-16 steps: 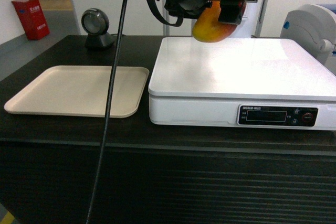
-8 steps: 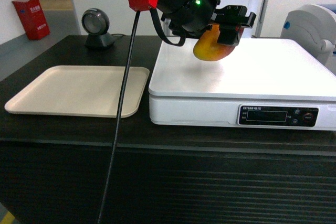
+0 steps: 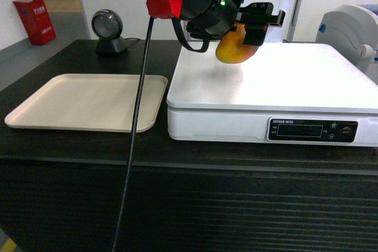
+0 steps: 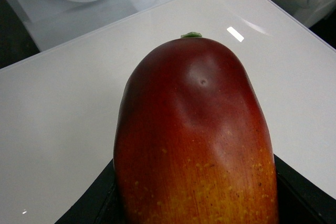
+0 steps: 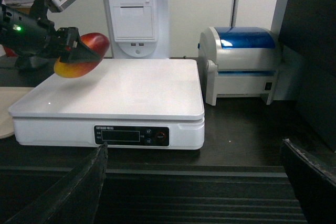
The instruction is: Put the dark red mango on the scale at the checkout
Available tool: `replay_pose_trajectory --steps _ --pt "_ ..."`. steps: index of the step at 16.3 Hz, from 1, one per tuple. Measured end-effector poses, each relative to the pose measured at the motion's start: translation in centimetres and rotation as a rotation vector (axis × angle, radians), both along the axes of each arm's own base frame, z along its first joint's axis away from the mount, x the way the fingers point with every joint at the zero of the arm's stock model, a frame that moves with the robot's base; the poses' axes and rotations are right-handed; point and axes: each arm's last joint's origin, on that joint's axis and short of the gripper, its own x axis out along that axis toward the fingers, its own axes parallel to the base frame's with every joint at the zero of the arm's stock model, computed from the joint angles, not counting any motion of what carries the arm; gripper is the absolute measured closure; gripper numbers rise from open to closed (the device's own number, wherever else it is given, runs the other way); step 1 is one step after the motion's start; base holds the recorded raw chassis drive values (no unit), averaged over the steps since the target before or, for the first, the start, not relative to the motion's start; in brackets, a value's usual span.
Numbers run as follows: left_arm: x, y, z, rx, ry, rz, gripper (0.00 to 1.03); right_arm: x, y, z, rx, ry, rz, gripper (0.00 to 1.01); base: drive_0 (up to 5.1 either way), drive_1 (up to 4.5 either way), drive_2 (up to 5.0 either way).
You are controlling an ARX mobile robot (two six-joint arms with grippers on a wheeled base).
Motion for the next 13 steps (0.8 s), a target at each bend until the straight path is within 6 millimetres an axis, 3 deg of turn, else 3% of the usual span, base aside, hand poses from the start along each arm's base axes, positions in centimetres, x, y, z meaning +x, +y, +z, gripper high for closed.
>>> replay_pose_trajectory --steps 5,11,13 --pt "0.0 0.2 -0.3 -0.039 0.008 0.122 0.43 0.0 0.0 0.0 0.0 0.0 0.0 0.03 0.0 0.0 0.0" --pt "-0.3 0.2 -0.5 -0.004 0.077 0.126 0.43 0.0 0.0 0.0 0.0 0.0 0.0 0.03 0.0 0.0 0.0" --pt "0.5 2.0 -0.3 -0.007 0.084 0.09 0.43 0.0 0.0 0.0 0.0 0.0 0.0 0.03 0.0 0.0 0.0"
